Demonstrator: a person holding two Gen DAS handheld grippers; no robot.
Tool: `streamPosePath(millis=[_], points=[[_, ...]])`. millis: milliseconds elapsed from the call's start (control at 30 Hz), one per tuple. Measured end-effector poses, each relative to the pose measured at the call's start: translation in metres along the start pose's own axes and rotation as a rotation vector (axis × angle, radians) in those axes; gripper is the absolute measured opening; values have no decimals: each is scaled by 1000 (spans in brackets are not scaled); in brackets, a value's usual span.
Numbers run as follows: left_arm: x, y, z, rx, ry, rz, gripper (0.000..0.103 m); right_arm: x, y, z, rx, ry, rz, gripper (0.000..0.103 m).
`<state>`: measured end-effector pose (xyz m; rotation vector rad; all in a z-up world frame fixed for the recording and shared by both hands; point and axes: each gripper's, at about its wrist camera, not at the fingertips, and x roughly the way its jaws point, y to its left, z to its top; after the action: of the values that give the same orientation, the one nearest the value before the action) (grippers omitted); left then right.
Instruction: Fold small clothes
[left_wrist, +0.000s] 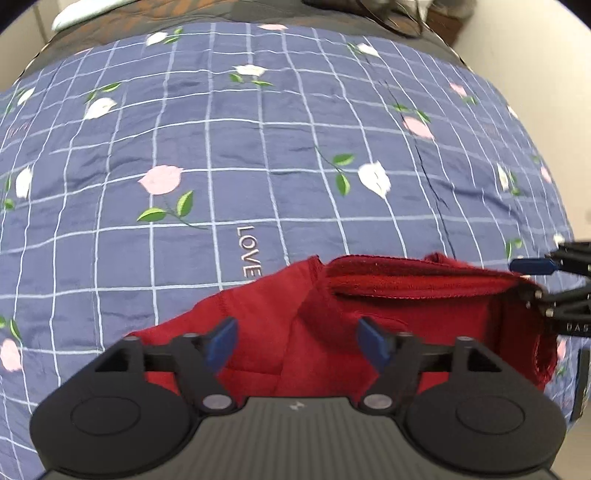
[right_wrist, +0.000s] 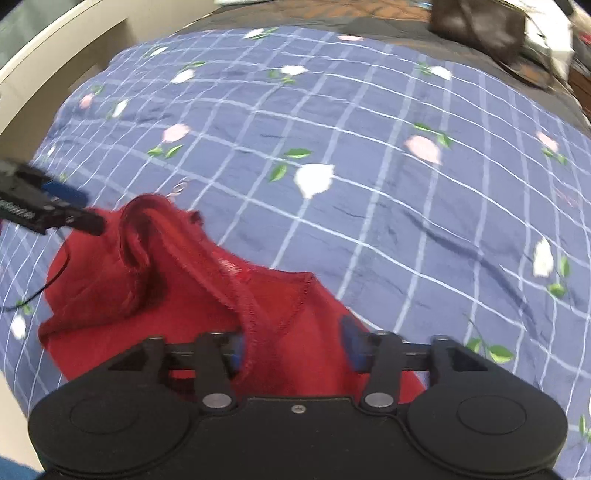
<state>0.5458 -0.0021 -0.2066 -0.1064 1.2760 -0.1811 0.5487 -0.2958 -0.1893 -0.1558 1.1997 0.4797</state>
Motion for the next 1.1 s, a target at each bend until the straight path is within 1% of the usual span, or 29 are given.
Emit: streamPosePath(millis=[33, 67, 133, 200, 333, 400, 467, 533, 567, 600, 633, 700, 767, 800, 867, 900, 933, 967, 1000, 1033, 1067, 1100], points=[[-2, 3, -1, -17, -11, 5, 85, -2, -5, -2, 25, -9, -5, 71], [-4, 5, -3, -32, -23, 8, 86, -3, -8, -3, 47, -17, -6, 74], [-6, 8, -9, -61, -43, 7, 88, -7, -18, -8, 107, -44, -21, 88], [-7, 8, -17, -75, -52, 11, 90, -13, -24, -14, 157, -78, -38, 94], [-3, 0, -44, -46, -35, 22, 92, -27, -36, -34, 267, -142, -54, 100], [2, -9, -58, -18, -18, 31, 94, -34, -36, -49, 304, -161, -68, 101], [7, -18, -73, 28, -2, 49, 94, -37, -31, -64, 315, -159, -71, 101], [13, -29, -86, 76, 14, 70, 94, -36, -19, -78, 293, -134, -67, 99], [16, -35, -91, 116, 20, 87, 94, -33, -8, -87, 252, -111, -65, 97], [18, -41, -97, 155, 23, 104, 94, -30, 3, -93, 208, -89, -61, 91], [22, -47, -101, 196, 31, 131, 92, -26, 15, -101, 150, -61, -58, 86], [29, -57, -109, 267, 51, 193, 84, -19, 35, -113, 68, -16, -47, 80], [34, -63, -115, 304, 57, 241, 75, -13, 50, -122, 0, 17, -47, 75], [35, -64, -115, 309, 55, 255, 72, -10, 56, -125, -26, 22, -56, 72], [36, -63, -113, 295, 49, 260, 55, -5, 64, -129, -64, 27, -75, 65], [36, -61, -111, 282, 47, 259, 49, -3, 65, -129, -75, 31, -83, 59], [35, -59, -109, 269, 45, 256, 37, 0, 64, -126, -78, 34, -86, 50], [34, -55, -106, 249, 41, 249, 25, 2, 61, -123, -76, 35, -87, 44], [33, -51, -103, 224, 37, 240, 21, 4, 57, -120, -66, 36, -83, 27], [29, -47, -100, 194, 27, 232, 13, 4, 52, -116, -48, 34, -76, 6], [25, -43, -97, 166, 12, 228, 8, 3, 46, -112, -22, 25, -77, 5], [21, -37, -94, 138, -7, 231, 7, -2, 39, -108, 5, 10, -86, 5]])
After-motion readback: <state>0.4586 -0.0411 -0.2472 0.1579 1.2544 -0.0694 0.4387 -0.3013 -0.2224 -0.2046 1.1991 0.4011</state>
